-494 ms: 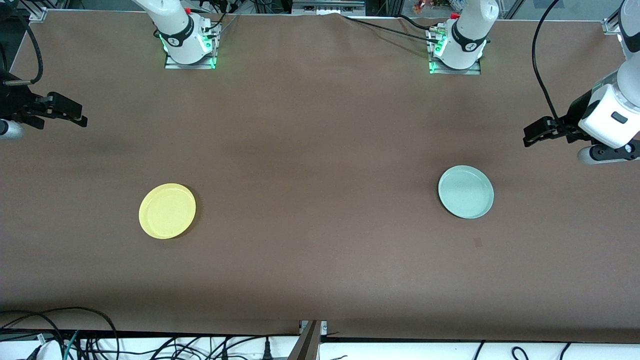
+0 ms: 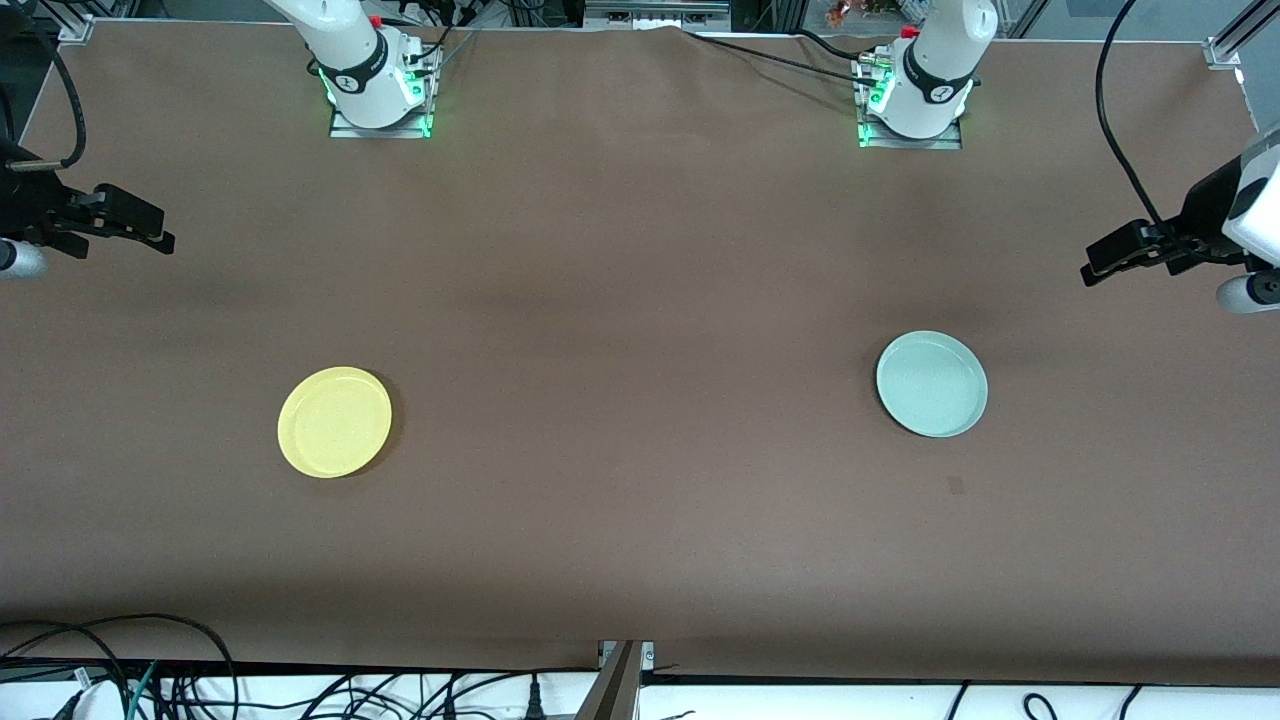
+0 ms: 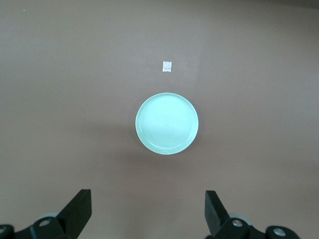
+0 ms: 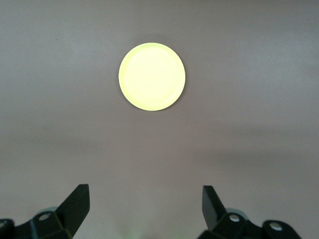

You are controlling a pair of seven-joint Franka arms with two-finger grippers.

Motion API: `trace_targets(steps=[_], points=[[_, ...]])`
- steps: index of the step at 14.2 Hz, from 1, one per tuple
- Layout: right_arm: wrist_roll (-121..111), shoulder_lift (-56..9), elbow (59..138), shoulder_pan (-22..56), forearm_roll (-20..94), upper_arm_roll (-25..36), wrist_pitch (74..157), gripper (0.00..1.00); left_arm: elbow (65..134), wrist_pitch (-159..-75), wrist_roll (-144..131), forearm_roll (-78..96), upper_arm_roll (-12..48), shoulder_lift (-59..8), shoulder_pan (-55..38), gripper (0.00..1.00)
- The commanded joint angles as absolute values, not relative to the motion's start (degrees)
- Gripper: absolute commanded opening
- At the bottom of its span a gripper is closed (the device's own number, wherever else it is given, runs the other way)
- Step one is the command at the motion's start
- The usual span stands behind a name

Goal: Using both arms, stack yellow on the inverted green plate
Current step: 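Move the left gripper toward the pale green plate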

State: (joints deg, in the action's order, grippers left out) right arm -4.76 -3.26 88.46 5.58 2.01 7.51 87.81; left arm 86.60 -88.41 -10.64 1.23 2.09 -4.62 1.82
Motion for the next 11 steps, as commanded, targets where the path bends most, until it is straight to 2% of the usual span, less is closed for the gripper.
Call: trace_targets(steps=[1,7,11], points=[[-5.0,-4.1,87.3,5.3,3.2,7.6,87.4,1.0,86.4,-87.7,-10.0,2.5,2.5,-4.2,2.0,1.0],[-5.0,-4.1,87.3,5.3,3.2,7.6,87.4,1.0,86.7,-87.8,-6.4,-0.2,2.7,-5.2,1.4,1.0],[-5.1,-4.1,87.3,5.3,3.2,7.6,87.4,1.0,90.3,-89.8,-7.0,-0.2,2.7,-5.2,1.5,1.0]])
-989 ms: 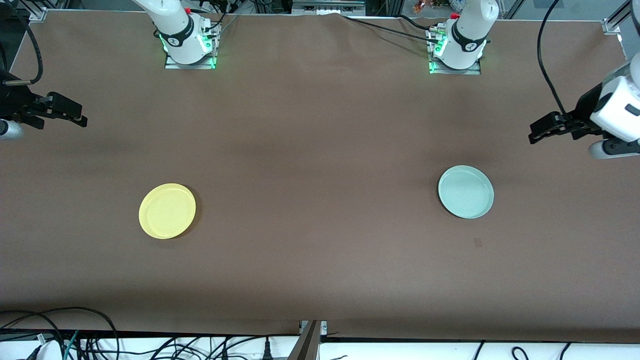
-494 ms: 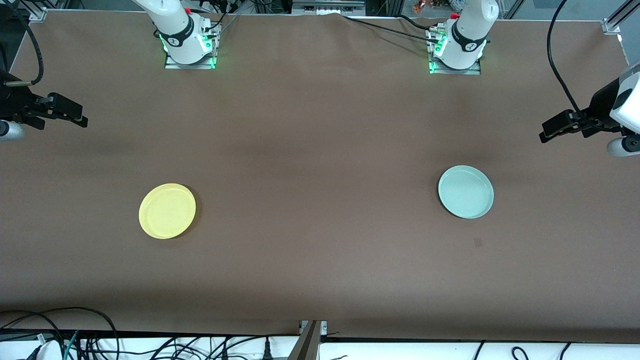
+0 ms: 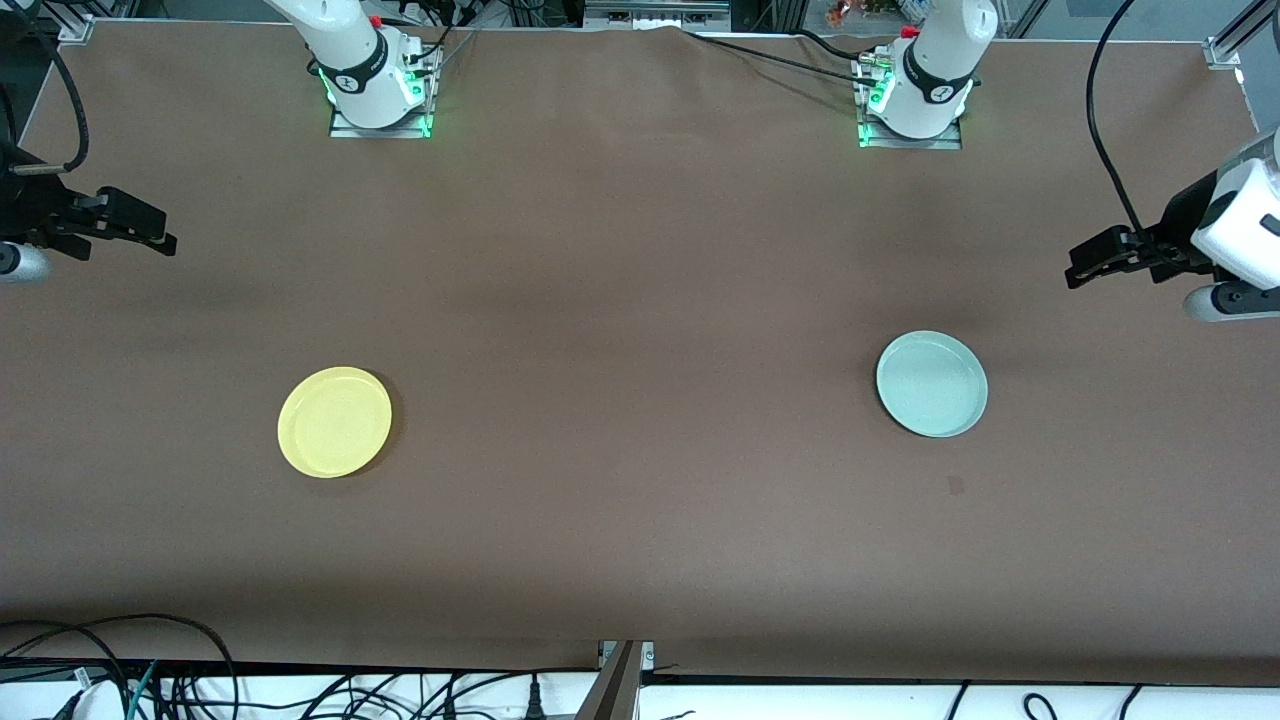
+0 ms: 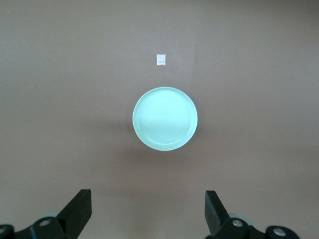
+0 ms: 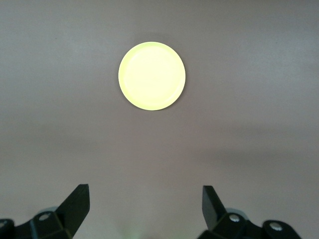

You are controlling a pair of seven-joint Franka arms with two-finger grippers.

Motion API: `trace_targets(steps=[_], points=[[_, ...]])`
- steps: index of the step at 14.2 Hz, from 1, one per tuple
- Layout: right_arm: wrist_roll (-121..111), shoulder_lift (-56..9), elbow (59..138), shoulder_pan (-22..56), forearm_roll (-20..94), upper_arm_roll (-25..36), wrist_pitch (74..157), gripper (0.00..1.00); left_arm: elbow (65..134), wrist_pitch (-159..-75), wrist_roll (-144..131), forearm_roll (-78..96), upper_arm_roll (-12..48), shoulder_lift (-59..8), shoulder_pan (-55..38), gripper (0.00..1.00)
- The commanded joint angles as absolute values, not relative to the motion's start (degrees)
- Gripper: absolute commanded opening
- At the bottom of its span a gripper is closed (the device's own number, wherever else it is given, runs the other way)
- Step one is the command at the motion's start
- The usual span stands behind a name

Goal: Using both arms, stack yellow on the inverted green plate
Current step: 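Move the left gripper toward the pale green plate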

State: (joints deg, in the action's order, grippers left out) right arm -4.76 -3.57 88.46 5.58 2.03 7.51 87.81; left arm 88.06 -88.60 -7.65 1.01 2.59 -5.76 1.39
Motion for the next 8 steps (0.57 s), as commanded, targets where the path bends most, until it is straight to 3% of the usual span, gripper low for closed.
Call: trace_targets(steps=[1,5,8], points=[[-5.1,-4.1,87.3,5.3,3.2,7.6,87.4,1.0,90.4,-90.0,-7.0,-0.2,2.7,-5.2,1.7,1.0],[-5.1,-4.2,87.3,5.3,3.2,7.6,87.4,1.0,96.0,-96.7,-9.1,-1.0,2.8,-5.4,1.6,1.0],[-5.0,-4.1,87.3,5.4,3.2,7.6,87.5,1.0,96.9,-101.5,-14.0,-1.1,2.7,-10.3,2.0,1.0]])
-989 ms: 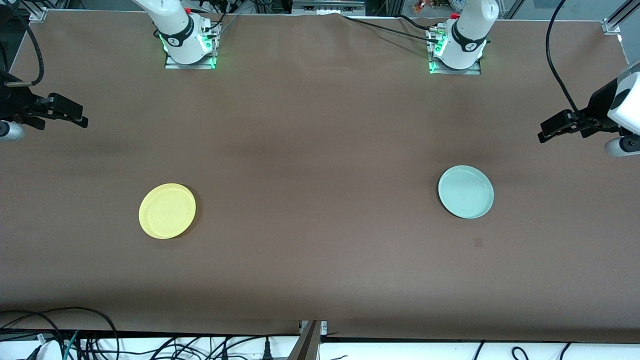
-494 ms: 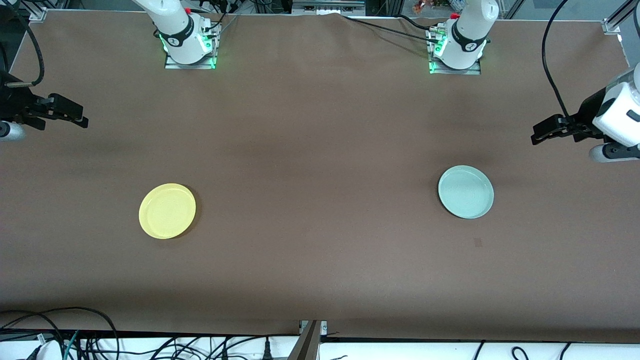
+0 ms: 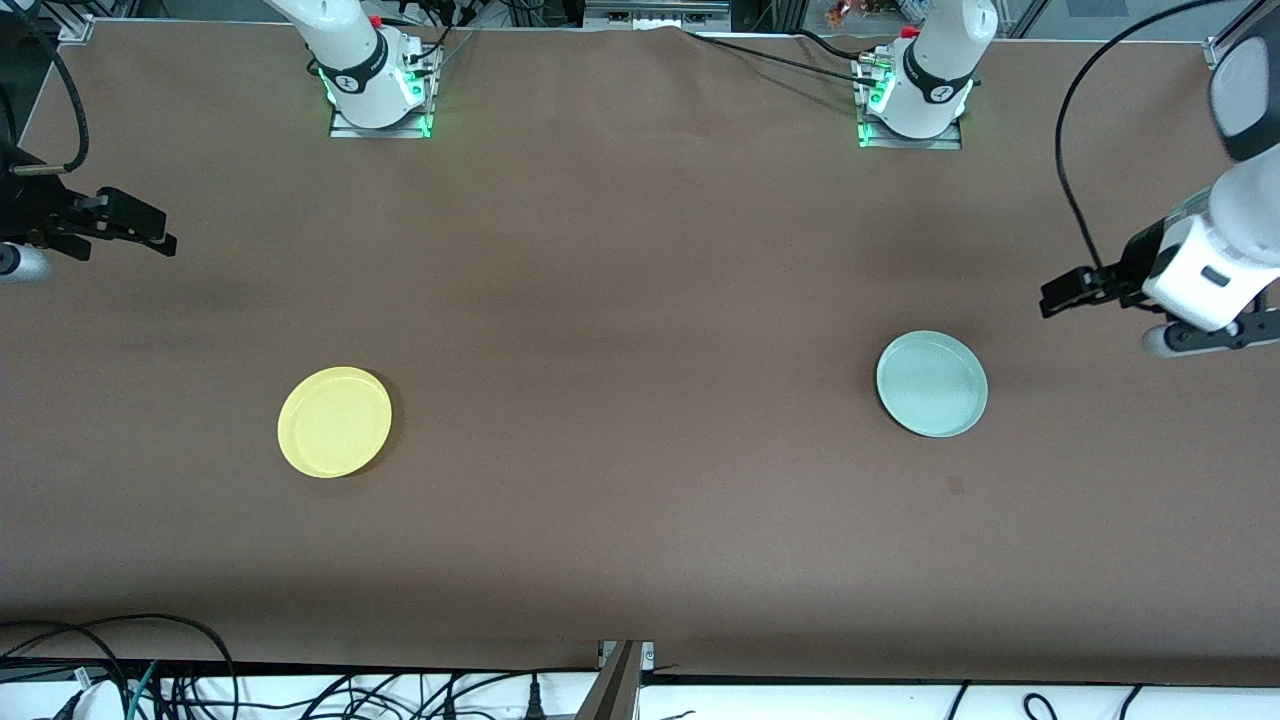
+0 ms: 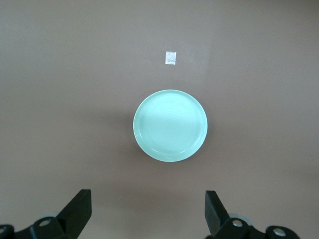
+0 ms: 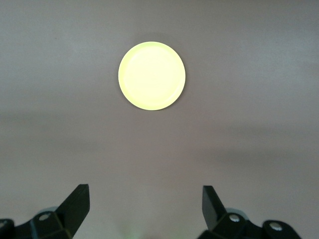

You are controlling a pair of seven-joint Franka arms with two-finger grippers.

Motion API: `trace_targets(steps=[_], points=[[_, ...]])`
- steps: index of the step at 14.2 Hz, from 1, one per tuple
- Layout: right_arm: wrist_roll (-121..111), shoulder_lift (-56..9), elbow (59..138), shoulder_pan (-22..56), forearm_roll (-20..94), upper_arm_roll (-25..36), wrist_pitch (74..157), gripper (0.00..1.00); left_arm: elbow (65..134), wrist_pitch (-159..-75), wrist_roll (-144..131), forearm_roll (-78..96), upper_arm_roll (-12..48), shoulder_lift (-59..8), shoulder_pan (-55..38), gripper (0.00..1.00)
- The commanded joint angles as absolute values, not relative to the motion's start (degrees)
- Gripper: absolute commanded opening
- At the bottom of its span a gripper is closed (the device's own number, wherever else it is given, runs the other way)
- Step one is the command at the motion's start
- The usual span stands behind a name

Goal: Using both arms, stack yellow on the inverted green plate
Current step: 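Move the left gripper toward the pale green plate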

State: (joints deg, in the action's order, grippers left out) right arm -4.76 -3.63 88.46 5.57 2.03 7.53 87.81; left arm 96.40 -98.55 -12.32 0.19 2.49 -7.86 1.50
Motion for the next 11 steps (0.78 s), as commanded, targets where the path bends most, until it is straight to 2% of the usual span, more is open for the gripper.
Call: trace_targets(steps=[1,11], points=[[-5.0,-4.1,87.3,5.4,3.2,7.6,87.5,1.0,96.9,-103.5,-13.9,-1.3,2.6,-11.5,2.2,1.0],[-4.9,-4.3,87.3,5.4,3.1,7.6,87.5,1.0,97.8,-115.1,-0.9,-2.6,2.7,-24.5,5.5,1.0]])
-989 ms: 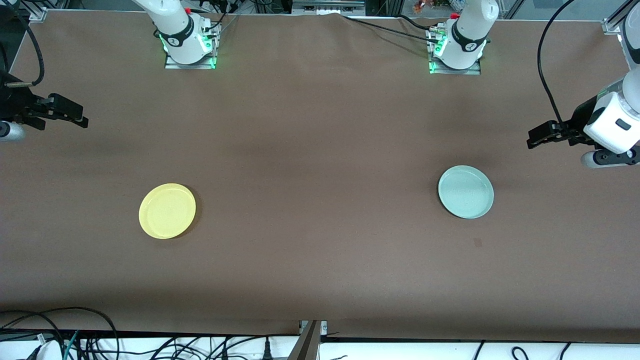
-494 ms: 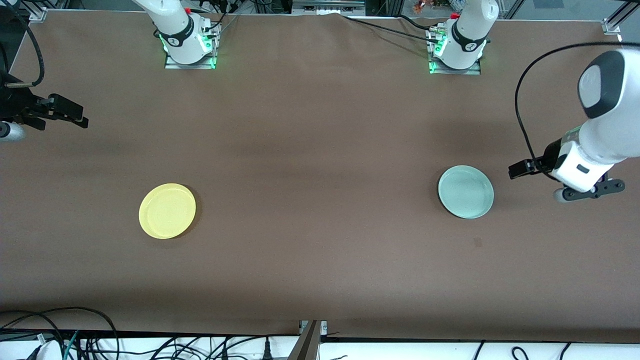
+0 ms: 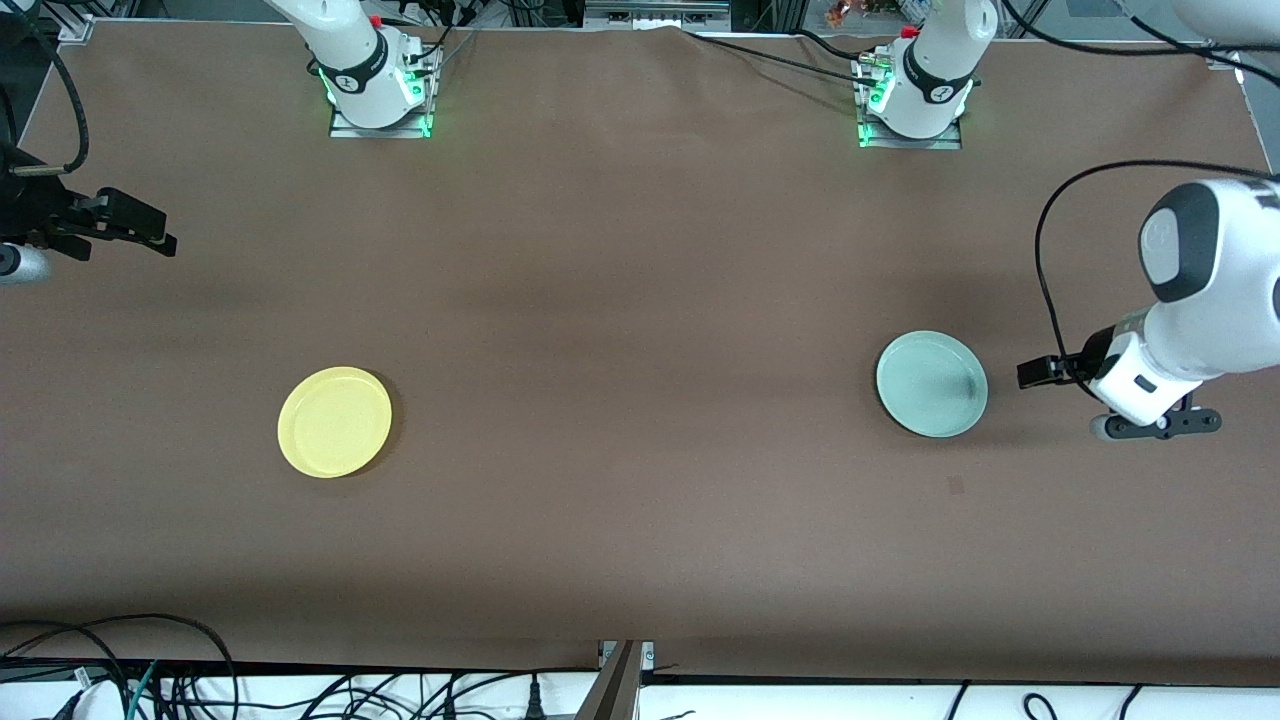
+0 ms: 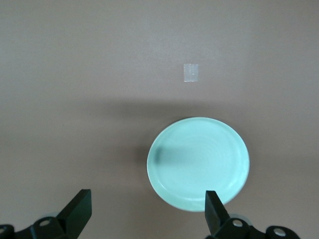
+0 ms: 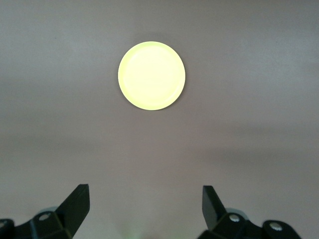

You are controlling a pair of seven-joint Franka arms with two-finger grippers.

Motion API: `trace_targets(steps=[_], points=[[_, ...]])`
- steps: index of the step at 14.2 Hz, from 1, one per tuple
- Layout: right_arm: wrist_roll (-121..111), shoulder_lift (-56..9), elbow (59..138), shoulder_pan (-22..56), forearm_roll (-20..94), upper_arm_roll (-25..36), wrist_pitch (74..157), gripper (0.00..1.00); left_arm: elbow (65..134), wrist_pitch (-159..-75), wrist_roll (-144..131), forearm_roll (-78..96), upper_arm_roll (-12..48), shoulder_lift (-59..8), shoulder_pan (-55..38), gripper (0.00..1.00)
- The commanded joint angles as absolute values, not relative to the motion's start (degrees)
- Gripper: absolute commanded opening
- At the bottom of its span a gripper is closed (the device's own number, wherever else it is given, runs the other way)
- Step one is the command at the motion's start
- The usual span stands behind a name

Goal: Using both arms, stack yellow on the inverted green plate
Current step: 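Lower the left gripper onto the green plate's rim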

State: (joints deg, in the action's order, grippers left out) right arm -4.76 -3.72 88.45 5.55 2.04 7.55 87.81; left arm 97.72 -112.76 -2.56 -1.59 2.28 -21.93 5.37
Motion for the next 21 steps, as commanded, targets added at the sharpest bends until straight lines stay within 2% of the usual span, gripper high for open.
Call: trace_targets(steps=[1,3,7,21], points=[[-5.0,-4.3,87.3,5.3,3.1,7.6,87.5,1.0,100.4,-118.4,-0.4,-2.6,2.7,-24.5,5.5,1.0],[-5.0,-4.3,87.3,5.3,3.1,7.6,87.5,1.0,106.7,-124.5,-0.4,-2.7,2.7,-24.0,4.9,1.0],[-5.0,-4.3,87.3,5.3,3.2,7.6,87.5,1.0,114.5,-135.8,-0.2,-2.7,2.8,-25.6,5.0,1.0],[-5.0,-6.7,87.5,5.0,2.9,7.7,87.4,1.0,115.0,-140.5,8.0,-2.3,3.0,-31.6,9.5,0.99]])
